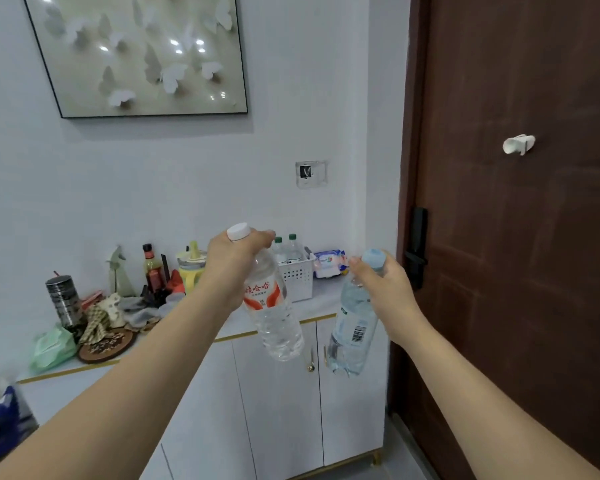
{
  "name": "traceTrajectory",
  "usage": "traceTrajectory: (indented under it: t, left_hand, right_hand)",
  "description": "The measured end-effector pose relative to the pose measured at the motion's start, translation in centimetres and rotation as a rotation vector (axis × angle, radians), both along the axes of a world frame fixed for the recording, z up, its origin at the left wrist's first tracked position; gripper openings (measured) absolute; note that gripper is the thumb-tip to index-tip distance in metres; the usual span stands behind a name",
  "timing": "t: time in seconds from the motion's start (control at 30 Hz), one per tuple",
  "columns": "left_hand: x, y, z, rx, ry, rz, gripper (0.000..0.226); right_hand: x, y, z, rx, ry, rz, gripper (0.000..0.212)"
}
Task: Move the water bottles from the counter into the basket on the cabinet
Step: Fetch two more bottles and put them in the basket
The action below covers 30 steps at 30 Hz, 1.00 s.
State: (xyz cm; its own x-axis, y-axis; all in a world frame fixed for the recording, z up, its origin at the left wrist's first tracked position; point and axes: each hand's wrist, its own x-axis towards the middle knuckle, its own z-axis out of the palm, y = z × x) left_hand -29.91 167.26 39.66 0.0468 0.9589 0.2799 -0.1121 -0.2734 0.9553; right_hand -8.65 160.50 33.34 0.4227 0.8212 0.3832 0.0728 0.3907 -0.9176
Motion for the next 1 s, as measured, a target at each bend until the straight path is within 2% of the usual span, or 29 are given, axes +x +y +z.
traceTrajectory:
  t: [0.27,0.6,0.83,1.0]
  left_hand:
    - [0.9,12.9,1.1,0.019,-0.043,0.025,0.022]
    - [2.0,29.8,3.9,0.153,-0.019,0.087,0.027]
    - [3.6,39.2,1.9,0.13,-0.004,0.154,0.024]
    - [3.8,44.3,0.4,0.144,0.049,0.268,0.022]
  right_hand:
    - [2.0,13.2,-0.9,-0.046,-0.01,0.128,0.023]
    - [2.6,32.3,3.6,-0.067,-0.131,0.251,0.022]
    - [2.5,44.0,4.2,-0.086,-0.224,0.386,0.023]
    - [2.5,52.1,2.6,-0.083,-0.176,0.47,0.026]
